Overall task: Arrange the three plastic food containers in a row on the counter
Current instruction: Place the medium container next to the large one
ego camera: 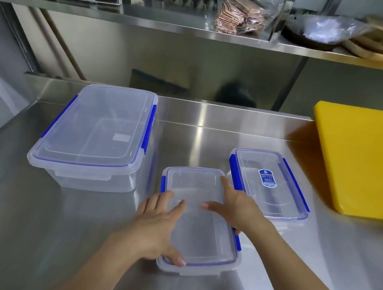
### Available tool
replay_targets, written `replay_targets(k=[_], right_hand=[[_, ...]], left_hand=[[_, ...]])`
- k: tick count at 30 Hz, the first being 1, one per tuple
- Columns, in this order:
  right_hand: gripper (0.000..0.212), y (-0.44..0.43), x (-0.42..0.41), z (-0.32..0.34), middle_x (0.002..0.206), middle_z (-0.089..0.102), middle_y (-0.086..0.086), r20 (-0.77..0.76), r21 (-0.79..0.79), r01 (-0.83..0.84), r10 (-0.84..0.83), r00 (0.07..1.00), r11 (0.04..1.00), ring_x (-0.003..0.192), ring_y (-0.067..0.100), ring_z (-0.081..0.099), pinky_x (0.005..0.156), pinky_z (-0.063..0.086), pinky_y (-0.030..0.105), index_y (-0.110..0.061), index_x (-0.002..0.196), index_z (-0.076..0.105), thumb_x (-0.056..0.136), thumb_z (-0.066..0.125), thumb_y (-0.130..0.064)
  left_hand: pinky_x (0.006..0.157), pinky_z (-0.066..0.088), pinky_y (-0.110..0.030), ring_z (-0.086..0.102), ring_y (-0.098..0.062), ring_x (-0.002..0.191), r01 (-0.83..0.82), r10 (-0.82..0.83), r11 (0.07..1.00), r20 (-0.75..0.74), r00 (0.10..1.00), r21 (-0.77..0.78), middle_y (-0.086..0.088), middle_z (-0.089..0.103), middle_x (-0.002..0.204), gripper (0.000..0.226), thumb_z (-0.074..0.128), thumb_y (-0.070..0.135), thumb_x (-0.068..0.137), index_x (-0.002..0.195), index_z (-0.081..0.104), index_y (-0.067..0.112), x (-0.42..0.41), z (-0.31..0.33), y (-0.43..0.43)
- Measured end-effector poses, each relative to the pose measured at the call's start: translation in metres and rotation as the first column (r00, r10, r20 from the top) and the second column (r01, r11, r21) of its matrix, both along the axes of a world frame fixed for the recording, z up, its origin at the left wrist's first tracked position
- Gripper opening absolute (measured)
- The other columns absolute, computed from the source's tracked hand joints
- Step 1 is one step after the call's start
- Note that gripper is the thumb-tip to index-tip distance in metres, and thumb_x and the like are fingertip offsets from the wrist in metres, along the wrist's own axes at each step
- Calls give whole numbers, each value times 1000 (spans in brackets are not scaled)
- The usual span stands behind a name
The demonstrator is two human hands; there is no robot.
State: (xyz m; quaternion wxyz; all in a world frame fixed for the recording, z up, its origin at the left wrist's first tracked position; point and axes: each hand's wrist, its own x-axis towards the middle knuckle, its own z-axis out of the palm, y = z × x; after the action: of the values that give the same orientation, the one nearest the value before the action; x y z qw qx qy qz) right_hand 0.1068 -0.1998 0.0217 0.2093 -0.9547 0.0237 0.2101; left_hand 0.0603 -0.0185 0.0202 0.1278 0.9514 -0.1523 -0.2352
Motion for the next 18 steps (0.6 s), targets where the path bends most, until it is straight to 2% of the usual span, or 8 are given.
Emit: replay_targets(k=[2, 4, 8, 10, 12, 16, 18], right_hand=[[72, 4, 14, -4, 126, 52, 17, 71, -90, -49, 55, 996, 995, 107, 35, 57, 86, 50, 43, -27, 145, 14, 87, 47, -54], [60, 8, 29, -9, 133, 47, 16, 99, -130, -58, 71, 992, 990, 112, 35, 55, 87, 46, 42, -32, 144, 19, 91, 38, -54], [54, 14, 64, -22, 136, 41, 19, 174, -210, -28, 65, 983, 977, 117, 37, 51, 90, 45, 46, -31, 145, 18, 95, 27, -50], [54, 18, 82, -27, 133, 41, 21, 199, -223, -22, 67, 978, 975, 114, 38, 53, 88, 47, 47, -28, 145, 16, 96, 26, -48], [55, 23, 99, -31, 131, 40, 22, 214, -230, -17, 68, 974, 973, 111, 38, 54, 85, 48, 45, -26, 146, 12, 97, 25, -46], [54, 27, 133, -32, 136, 34, 23, 221, -243, -11, 67, 973, 970, 111, 41, 53, 87, 46, 46, -24, 147, 7, 98, 21, -41], [53, 28, 150, -33, 138, 32, 23, 227, -221, 4, 47, 973, 975, 112, 42, 52, 90, 45, 48, -25, 147, 7, 98, 20, -42]], left_hand=[[114, 8, -29, 4, -20, 142, 6, -3, 999, 80, 997, -37, -2, 3, 156, 96, 70, 46, 73, 147, 10, 28, 7, 3, -3], [113, 8, -26, 8, -16, 143, -19, 30, 995, 119, 992, -94, 2, 8, 158, 80, 64, 41, 82, 146, 18, 27, 14, 4, -3], [114, -7, -27, -14, -8, 142, 7, 3, 994, 100, 995, -106, 3, -13, 158, 67, 35, 48, 94, 148, 2, 25, 40, -11, 1], [112, -13, -27, -24, -6, 138, -75, 85, 988, 68, 994, -132, 3, -23, 155, 69, 23, 55, 93, 147, -7, 25, 55, -22, -2], [111, -16, -29, -27, -8, 138, -146, 164, 981, 141, 976, -124, 1, -25, 154, 75, 20, 62, 90, 146, -10, 22, 70, -30, -8], [110, -17, -32, -20, -13, 142, -190, 205, 979, 289, 935, -78, -2, -19, 156, 102, 12, 81, 68, 147, -7, 18, 100, -36, -15], [112, -13, -32, -16, -14, 143, -186, 203, 979, 328, 923, -82, -2, -14, 157, 107, 11, 82, 63, 147, -4, 18, 117, -37, -14]])
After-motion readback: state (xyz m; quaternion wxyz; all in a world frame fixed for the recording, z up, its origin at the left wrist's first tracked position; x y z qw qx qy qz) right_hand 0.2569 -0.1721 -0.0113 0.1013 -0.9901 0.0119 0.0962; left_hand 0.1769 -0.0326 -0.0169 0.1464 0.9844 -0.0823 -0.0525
